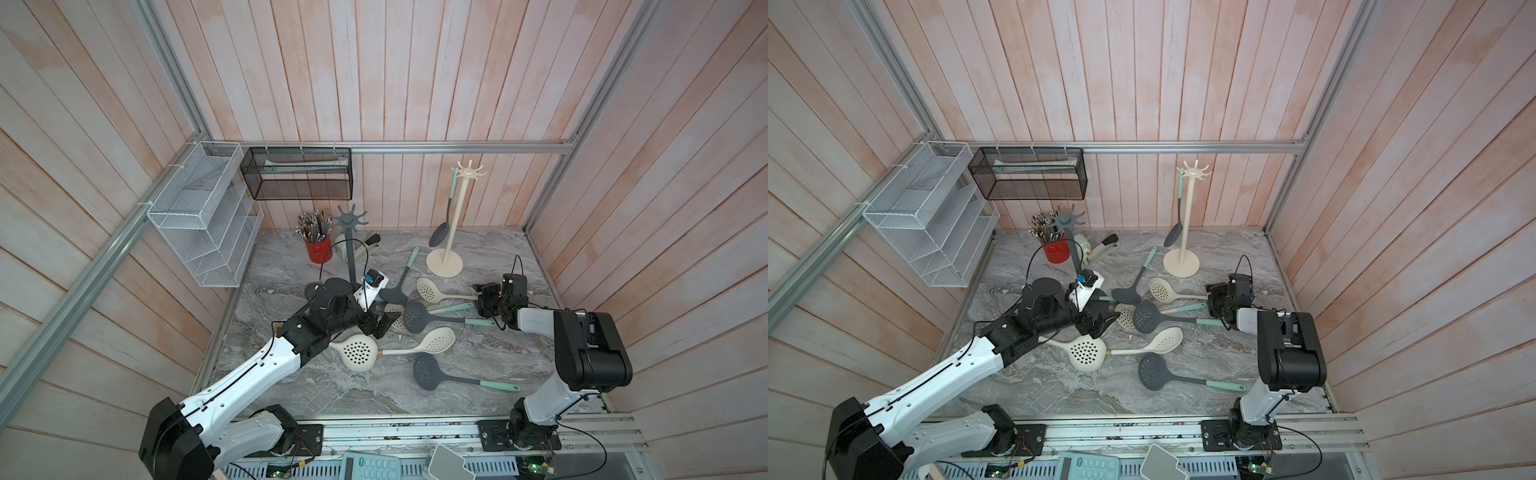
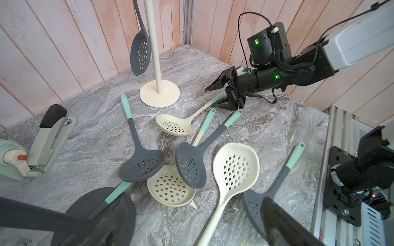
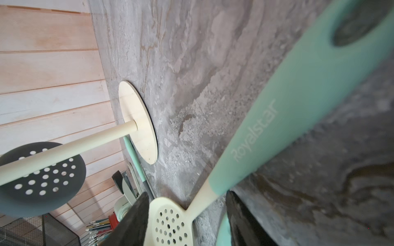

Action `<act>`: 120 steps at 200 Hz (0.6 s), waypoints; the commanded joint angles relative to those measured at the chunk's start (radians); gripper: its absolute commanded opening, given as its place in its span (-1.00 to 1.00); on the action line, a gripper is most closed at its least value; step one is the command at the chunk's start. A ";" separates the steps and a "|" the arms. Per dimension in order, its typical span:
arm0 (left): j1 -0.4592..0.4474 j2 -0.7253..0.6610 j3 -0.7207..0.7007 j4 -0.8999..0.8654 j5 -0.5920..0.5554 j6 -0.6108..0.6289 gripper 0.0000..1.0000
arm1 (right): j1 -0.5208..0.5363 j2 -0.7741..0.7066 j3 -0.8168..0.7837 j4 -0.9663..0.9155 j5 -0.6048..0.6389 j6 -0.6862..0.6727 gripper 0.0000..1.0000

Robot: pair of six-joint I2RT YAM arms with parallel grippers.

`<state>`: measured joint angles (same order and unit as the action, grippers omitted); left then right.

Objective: Hang the skimmer on the kitchen utensil rack
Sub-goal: Pick up the skimmer from the center of the board.

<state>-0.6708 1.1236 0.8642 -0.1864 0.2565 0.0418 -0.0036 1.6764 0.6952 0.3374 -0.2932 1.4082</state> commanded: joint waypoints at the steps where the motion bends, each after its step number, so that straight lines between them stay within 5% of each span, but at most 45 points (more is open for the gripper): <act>1: 0.008 -0.016 -0.021 0.015 0.013 0.013 0.97 | -0.005 0.032 0.030 -0.026 -0.001 0.031 0.16; 120: 0.018 -0.013 -0.030 0.025 0.005 0.017 0.97 | -0.003 0.197 0.146 0.052 0.005 0.025 -0.10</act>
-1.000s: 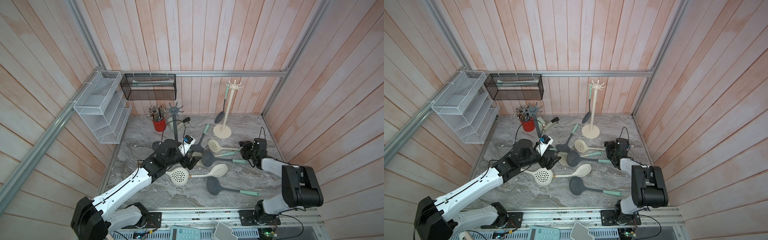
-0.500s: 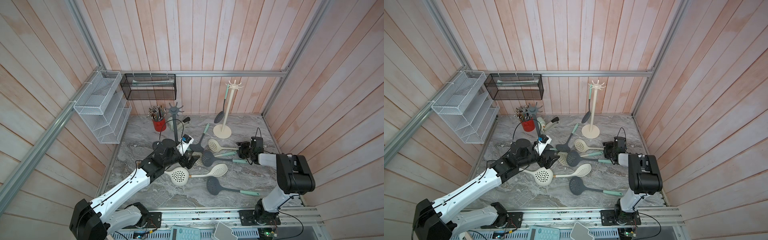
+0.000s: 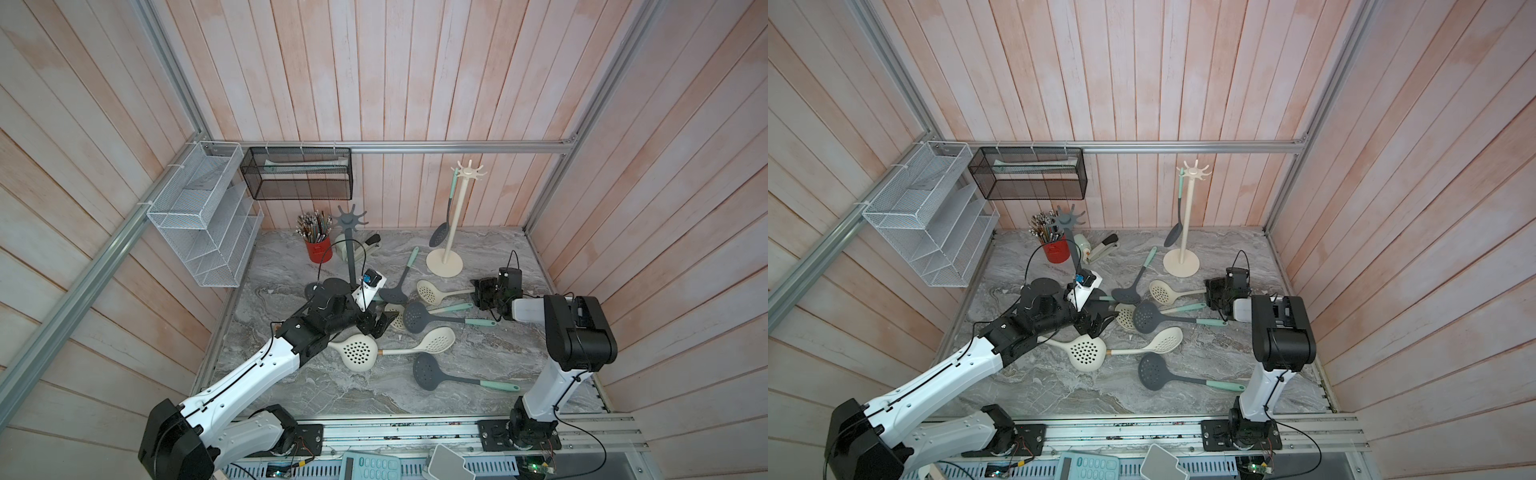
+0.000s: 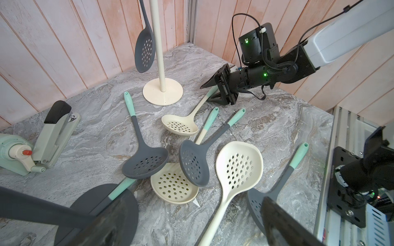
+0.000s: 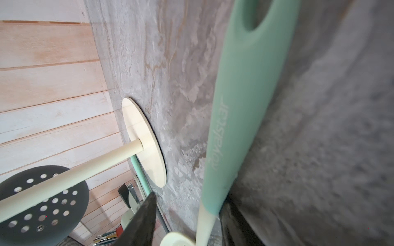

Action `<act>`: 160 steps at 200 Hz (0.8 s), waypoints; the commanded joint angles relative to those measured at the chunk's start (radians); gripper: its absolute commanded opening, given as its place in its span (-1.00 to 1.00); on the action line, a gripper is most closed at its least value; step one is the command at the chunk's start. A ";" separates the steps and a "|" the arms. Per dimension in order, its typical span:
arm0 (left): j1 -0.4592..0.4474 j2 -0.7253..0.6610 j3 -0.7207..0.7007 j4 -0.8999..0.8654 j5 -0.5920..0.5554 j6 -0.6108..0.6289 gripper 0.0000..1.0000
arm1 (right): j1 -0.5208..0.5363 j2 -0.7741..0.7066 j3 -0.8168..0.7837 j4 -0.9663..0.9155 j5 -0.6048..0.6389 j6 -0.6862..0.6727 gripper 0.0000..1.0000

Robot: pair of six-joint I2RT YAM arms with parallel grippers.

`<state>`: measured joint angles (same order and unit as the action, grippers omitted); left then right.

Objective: Hang the skimmer on the kitchen utensil rack
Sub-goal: Pick up the skimmer from the center of the board.

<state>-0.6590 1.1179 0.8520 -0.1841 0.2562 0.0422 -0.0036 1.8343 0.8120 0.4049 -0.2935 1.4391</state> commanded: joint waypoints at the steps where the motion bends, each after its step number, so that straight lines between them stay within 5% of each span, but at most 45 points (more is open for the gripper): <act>1: 0.006 -0.007 -0.018 0.023 0.006 0.016 0.97 | -0.004 0.041 0.029 -0.015 0.004 -0.006 -0.11; 65: 0.009 -0.010 -0.021 0.025 0.006 0.021 0.97 | 0.001 0.114 0.083 -0.023 -0.009 -0.068 -0.30; 160: 0.010 -0.020 -0.022 0.028 0.016 0.022 0.97 | 0.090 0.098 0.043 -0.012 -0.021 -0.071 -0.10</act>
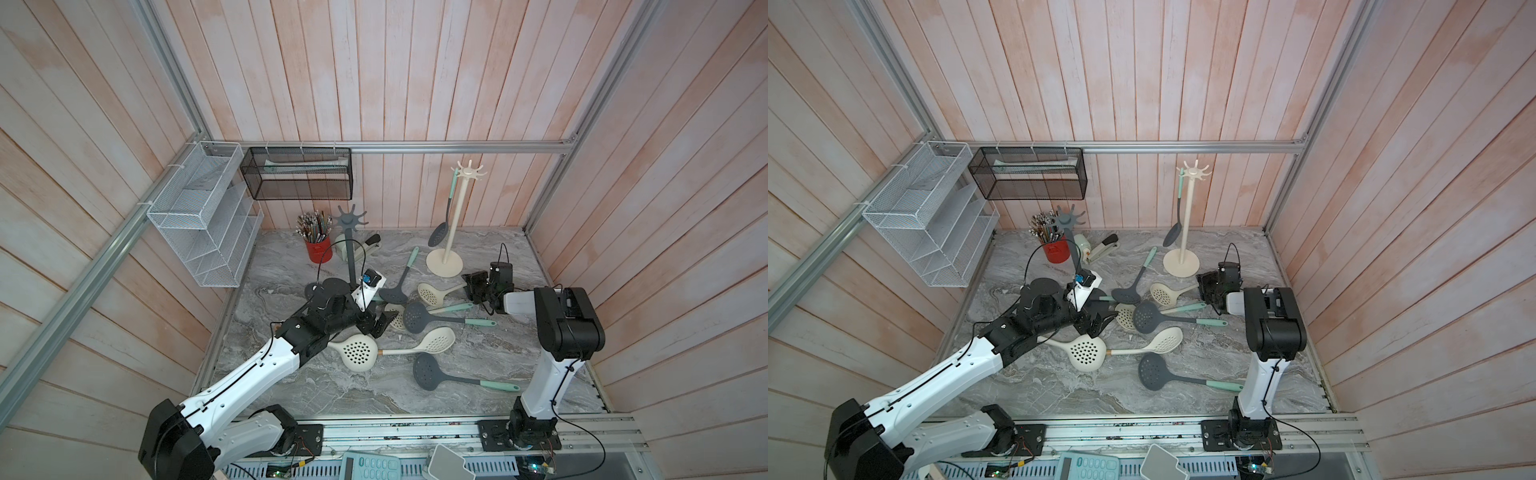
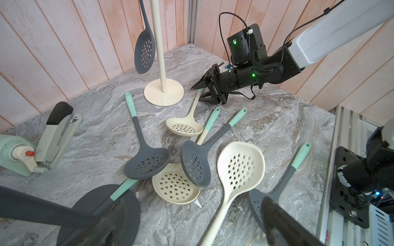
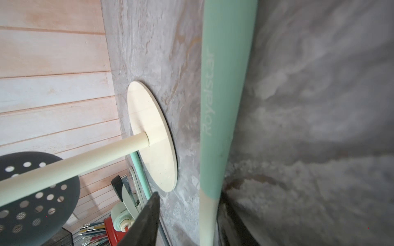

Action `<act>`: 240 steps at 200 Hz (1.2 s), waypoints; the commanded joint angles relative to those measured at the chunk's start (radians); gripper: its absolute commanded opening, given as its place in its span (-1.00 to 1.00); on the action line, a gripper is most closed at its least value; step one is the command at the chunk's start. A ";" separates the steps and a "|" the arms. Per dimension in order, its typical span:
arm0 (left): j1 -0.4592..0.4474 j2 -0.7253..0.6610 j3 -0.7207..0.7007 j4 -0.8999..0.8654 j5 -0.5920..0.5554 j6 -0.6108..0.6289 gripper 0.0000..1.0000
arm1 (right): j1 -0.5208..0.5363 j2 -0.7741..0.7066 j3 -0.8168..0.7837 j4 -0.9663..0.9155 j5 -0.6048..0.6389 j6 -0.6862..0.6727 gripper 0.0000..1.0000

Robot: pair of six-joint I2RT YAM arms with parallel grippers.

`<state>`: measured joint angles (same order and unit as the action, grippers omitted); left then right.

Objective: Hang the skimmer on the kitchen utensil rack
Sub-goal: Pick up the skimmer from the center of the board.

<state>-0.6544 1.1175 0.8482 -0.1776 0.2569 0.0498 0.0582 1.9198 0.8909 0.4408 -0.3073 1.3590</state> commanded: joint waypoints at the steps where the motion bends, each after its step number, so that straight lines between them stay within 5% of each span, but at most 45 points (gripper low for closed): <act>1: 0.006 -0.019 -0.018 0.021 0.015 0.015 0.97 | 0.029 0.012 -0.037 -0.047 -0.008 0.010 -0.10; 59: 0.005 -0.039 -0.023 0.022 0.006 0.015 0.97 | 0.054 0.047 -0.013 -0.035 -0.008 0.035 -0.12; 167: 0.006 -0.051 -0.030 0.023 0.001 0.022 0.97 | 0.069 0.089 0.007 -0.010 0.045 0.148 -0.52; 240: 0.006 -0.050 -0.032 0.023 -0.002 0.028 0.98 | 0.074 0.074 0.034 -0.030 0.084 0.102 -0.82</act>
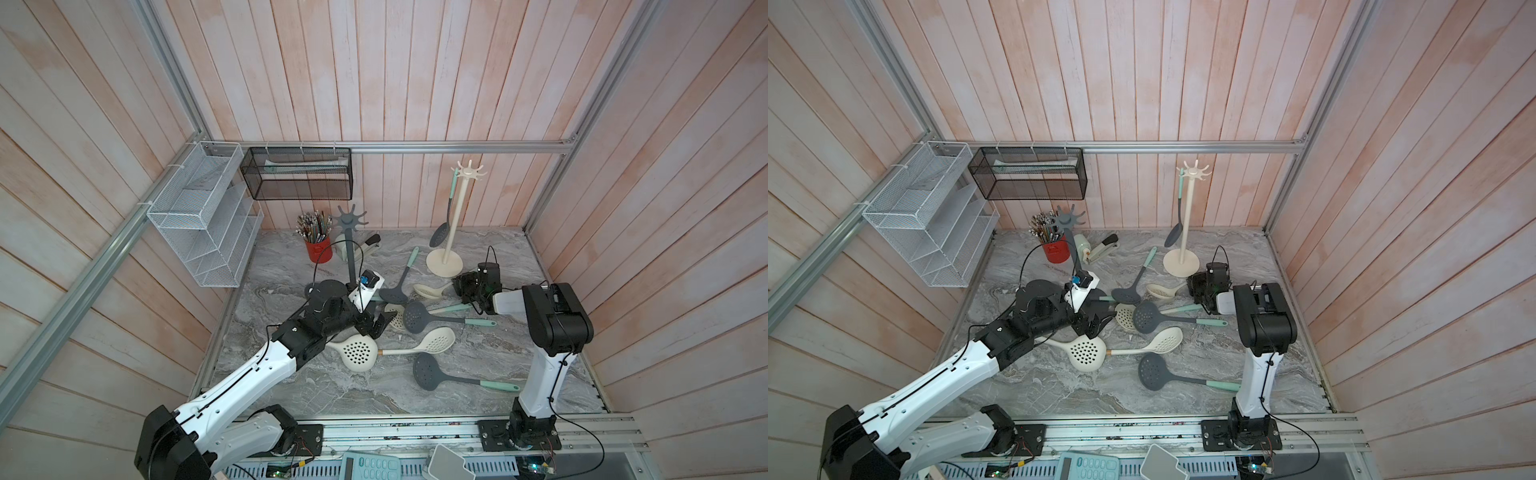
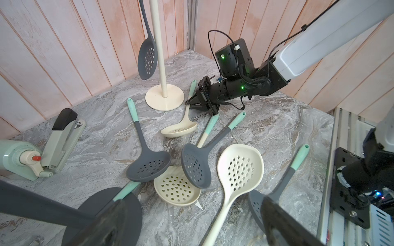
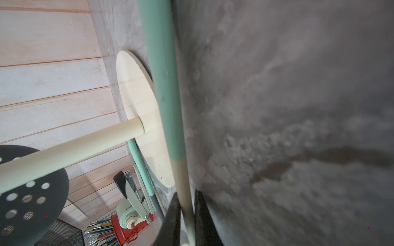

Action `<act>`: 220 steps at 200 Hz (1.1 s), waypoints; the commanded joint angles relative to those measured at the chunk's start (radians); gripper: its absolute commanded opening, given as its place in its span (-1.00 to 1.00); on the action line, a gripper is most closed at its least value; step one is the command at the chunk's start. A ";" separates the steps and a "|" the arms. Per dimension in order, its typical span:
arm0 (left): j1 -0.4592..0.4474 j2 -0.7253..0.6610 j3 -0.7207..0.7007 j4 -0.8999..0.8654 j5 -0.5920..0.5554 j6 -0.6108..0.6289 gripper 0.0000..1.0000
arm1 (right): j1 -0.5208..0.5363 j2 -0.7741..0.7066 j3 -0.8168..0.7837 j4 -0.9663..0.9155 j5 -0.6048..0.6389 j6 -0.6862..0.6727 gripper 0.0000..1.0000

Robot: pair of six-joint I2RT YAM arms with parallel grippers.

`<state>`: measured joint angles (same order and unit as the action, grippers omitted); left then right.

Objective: Hang the skimmer on the kitchen utensil rack
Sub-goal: Pick up the skimmer from the center of the board.

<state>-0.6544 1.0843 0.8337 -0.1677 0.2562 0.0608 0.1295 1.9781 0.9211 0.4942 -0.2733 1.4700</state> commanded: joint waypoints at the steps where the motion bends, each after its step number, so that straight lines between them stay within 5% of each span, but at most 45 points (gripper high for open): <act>1: 0.006 -0.017 -0.018 0.013 -0.001 0.017 0.98 | 0.002 0.015 0.005 -0.085 0.051 -0.010 -0.83; 116: 0.005 -0.009 -0.014 0.019 0.010 0.011 0.97 | 0.017 -0.329 -0.138 -0.128 0.254 -0.301 -1.00; 220: 0.006 0.015 -0.015 0.026 0.026 0.011 0.97 | 0.127 -0.660 -0.224 0.102 0.284 -0.973 -0.96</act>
<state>-0.6544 1.0904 0.8333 -0.1631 0.2577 0.0639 0.2195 1.3724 0.7052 0.4606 0.0299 0.7429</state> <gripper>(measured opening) 0.986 0.099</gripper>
